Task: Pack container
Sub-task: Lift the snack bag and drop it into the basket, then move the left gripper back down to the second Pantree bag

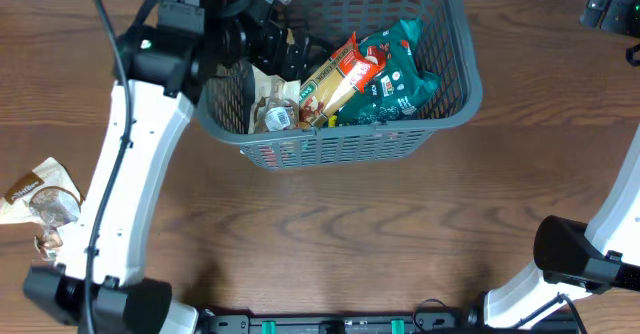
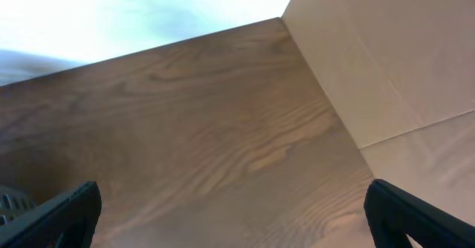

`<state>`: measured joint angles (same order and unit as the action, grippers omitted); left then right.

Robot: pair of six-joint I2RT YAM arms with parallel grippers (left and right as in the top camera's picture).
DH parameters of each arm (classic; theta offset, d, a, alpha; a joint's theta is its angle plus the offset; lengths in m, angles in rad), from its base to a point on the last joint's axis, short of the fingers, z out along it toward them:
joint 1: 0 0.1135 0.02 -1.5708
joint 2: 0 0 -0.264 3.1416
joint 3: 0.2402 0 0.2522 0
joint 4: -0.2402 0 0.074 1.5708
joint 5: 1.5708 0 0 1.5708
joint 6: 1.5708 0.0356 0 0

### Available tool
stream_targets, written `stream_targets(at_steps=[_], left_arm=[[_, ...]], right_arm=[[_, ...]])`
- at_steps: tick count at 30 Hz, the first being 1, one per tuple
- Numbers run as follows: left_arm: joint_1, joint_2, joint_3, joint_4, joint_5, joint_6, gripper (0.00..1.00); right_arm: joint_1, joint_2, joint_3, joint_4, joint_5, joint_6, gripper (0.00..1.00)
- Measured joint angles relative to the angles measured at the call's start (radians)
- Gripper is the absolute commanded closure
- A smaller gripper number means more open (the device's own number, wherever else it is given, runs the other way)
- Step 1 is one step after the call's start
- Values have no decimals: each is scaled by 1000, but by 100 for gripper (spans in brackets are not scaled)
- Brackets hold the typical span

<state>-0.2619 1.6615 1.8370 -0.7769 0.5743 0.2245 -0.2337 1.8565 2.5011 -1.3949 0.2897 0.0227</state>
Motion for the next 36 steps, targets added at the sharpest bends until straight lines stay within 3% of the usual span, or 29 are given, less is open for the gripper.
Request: stream_targets(at_steps=[4,8,12,16,27,36], left_arm=[[-1,-74,0,-5,-152,-50,1],[0,-159,0,-35,-463,-124,1],[26,-218,2,-138,-755,-223,1],[112,-233,5,-319,-911,-352,1],[467,-176,5,-798,-1010,-673,1],[583,-175,-103,-831,-1023,-776,2]], right_arm=[[0,0,0,0,0,0,1],[0,0,0,0,0,0,1],[0,0,0,0,0,0,1],[0,0,0,0,0,0,1],[0,0,0,0,0,0,1],[0,0,0,0,0,0,1]])
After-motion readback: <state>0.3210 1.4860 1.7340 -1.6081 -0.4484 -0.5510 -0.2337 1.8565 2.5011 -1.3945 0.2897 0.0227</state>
